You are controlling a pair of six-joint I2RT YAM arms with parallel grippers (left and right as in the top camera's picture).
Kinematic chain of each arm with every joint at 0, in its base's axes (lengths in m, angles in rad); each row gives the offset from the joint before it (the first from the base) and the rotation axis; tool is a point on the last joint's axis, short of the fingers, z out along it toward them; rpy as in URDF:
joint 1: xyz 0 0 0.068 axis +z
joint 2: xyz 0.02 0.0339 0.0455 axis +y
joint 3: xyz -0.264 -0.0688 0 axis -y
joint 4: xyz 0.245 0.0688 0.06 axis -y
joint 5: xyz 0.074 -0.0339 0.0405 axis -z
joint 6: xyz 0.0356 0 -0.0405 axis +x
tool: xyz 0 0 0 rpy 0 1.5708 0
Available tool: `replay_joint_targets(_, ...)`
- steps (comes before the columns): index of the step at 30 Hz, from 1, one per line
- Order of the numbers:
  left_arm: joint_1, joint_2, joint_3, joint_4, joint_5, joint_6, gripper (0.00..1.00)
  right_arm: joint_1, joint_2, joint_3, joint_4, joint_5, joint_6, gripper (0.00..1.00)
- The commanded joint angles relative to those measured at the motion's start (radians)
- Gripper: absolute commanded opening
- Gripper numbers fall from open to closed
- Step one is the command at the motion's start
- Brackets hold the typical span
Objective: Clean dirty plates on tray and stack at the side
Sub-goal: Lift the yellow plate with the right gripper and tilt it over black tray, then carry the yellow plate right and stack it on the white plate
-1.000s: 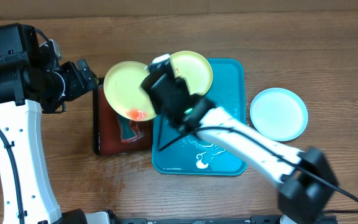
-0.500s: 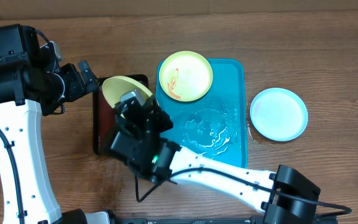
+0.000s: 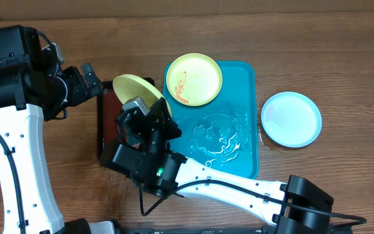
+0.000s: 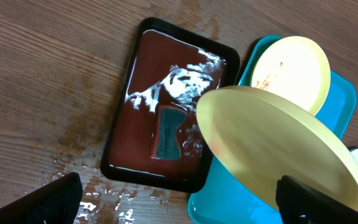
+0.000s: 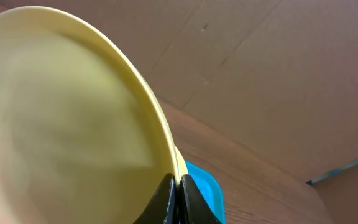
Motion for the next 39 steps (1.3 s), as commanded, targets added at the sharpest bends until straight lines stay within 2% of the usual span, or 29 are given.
replay_joint_targets(1, 0.003, -0.007, 0.015, 0.003, -0.010, 0.019, 1.00, 0.002, -0.033, 0.021, 0.011, 0.032, -0.003, 0.04)
replay_joint_targets(14, 0.003, -0.007, 0.015, 0.005, -0.010, 0.019, 1.00, -0.003, -0.033, 0.021, 0.014, -0.053, -0.002, 0.04)
replay_joint_targets(17, 0.002, -0.007, 0.015, 0.004, -0.010, 0.019, 1.00, -0.026, -0.033, 0.021, -0.015, -0.242, 0.019, 0.04)
replay_joint_targets(22, 0.002, -0.007, 0.015, 0.004, -0.010, 0.019, 1.00, -0.132, -0.043, 0.035, -0.121, -0.656, 0.203, 0.04)
replay_joint_targets(28, 0.002, -0.007, 0.015, 0.005, -0.010, 0.019, 1.00, -0.412, -0.128, 0.132, -0.338, -1.087, 0.317, 0.04)
replay_joint_targets(32, 0.002, -0.007, 0.015, 0.005, -0.010, 0.020, 1.00, -0.687, -0.191, 0.137, -0.454, -1.305, 0.333, 0.04)
replay_joint_targets(35, 0.002, -0.007, 0.015, 0.005, -0.010, 0.020, 1.00, -0.909, -0.194, 0.133, -0.554, -1.387, 0.332, 0.04)
replay_joint_targets(39, 0.002, -0.007, 0.015, 0.006, -0.010, 0.020, 1.00, -1.179, -0.177, 0.073, -0.640, -1.390, 0.327, 0.04)
